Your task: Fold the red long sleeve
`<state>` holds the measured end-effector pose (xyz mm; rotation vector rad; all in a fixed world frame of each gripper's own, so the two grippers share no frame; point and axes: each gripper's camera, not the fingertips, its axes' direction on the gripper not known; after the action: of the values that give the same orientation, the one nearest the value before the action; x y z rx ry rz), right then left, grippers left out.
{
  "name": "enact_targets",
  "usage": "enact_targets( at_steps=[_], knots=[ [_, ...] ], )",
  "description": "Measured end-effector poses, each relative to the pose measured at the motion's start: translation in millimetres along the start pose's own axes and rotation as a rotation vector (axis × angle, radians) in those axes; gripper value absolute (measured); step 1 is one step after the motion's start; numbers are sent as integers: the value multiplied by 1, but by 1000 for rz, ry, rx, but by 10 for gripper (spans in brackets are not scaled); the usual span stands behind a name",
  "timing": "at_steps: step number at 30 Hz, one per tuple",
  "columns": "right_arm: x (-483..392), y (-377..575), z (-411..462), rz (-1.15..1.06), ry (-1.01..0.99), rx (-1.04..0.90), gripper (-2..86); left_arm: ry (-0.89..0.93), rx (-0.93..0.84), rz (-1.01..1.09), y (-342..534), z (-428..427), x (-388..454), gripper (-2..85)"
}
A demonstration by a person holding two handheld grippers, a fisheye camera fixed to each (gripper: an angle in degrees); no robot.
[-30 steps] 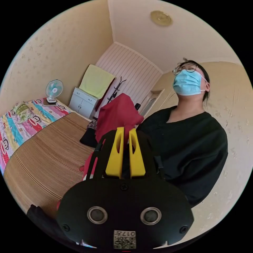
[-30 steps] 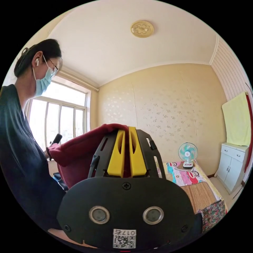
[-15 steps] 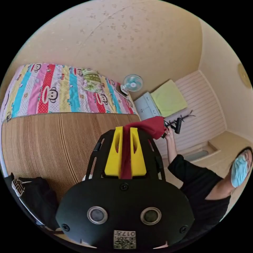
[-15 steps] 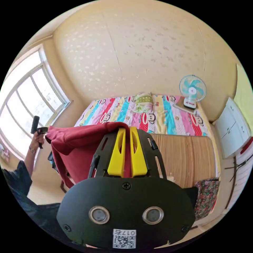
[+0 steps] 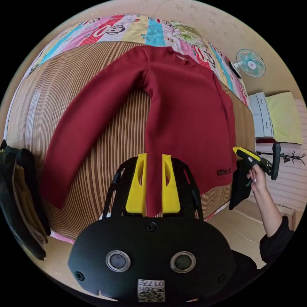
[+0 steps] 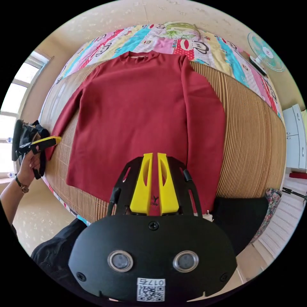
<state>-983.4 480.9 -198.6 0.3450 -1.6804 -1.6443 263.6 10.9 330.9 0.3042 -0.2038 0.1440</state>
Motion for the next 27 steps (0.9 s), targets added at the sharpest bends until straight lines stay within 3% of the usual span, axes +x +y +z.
enact_targets(
  at_steps=[6,8,16,21,24,27],
  knots=[
    [34,114,21,-19,71,-74,21,-18,-90,-13,53,20,-24,58],
    [33,157,3,-48,101,-11,17,-25,-110,-3,64,13,-28,49],
    [32,254,-56,8,43,-106,11,-142,-257,-47,130,-27,-60,43],
    [4,282,-107,-216,171,-226,17,-127,-253,-191,177,-69,-97,62],
    [44,279,-188,-94,143,-53,37,-61,-266,-345,204,-97,-128,70],
    [113,261,-223,110,152,-65,84,-51,-261,-414,229,-124,-148,70]
  ],
)
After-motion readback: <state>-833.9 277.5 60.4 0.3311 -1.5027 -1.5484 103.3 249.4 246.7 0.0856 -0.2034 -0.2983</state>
